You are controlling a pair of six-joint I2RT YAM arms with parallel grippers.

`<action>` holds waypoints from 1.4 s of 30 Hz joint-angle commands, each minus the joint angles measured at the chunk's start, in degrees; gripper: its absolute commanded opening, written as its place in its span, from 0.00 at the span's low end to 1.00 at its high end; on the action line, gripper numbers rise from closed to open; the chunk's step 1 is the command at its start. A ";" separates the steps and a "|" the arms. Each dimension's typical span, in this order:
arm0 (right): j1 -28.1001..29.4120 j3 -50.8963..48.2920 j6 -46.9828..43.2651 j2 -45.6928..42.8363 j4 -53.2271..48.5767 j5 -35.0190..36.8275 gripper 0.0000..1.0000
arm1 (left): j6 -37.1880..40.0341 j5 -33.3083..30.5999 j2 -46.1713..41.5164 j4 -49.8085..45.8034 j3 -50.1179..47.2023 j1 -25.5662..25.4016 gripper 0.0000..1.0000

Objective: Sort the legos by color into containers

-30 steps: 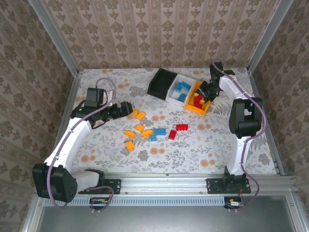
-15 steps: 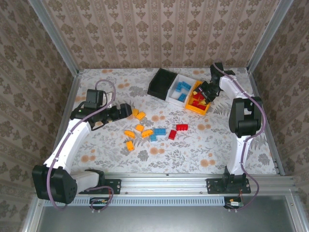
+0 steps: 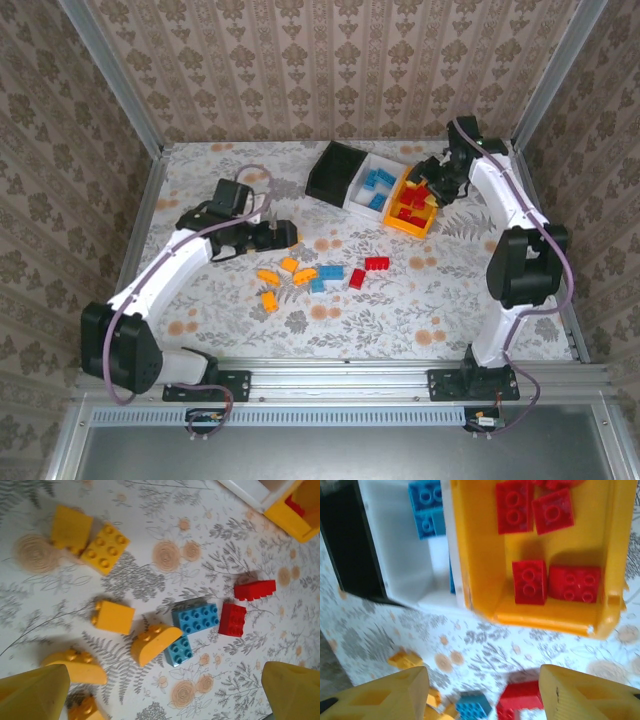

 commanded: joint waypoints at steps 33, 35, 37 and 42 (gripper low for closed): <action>0.47 -36.67 -3.23 -33.50 -13.49 10.03 0.68 | 18.87 -7.06 45.28 -14.97 35.01 -30.05 0.84; 0.37 -36.43 -3.03 -33.68 -13.91 10.20 0.68 | 19.18 -7.71 46.41 -15.86 35.81 -30.07 0.83; 0.37 -36.18 -2.99 -33.69 -14.16 10.22 0.68 | 19.66 -8.18 47.28 -16.43 36.16 -30.04 0.83; 0.37 -35.97 -2.81 -33.69 -14.24 10.43 0.68 | 20.12 -9.29 48.65 -17.30 36.11 -30.02 0.77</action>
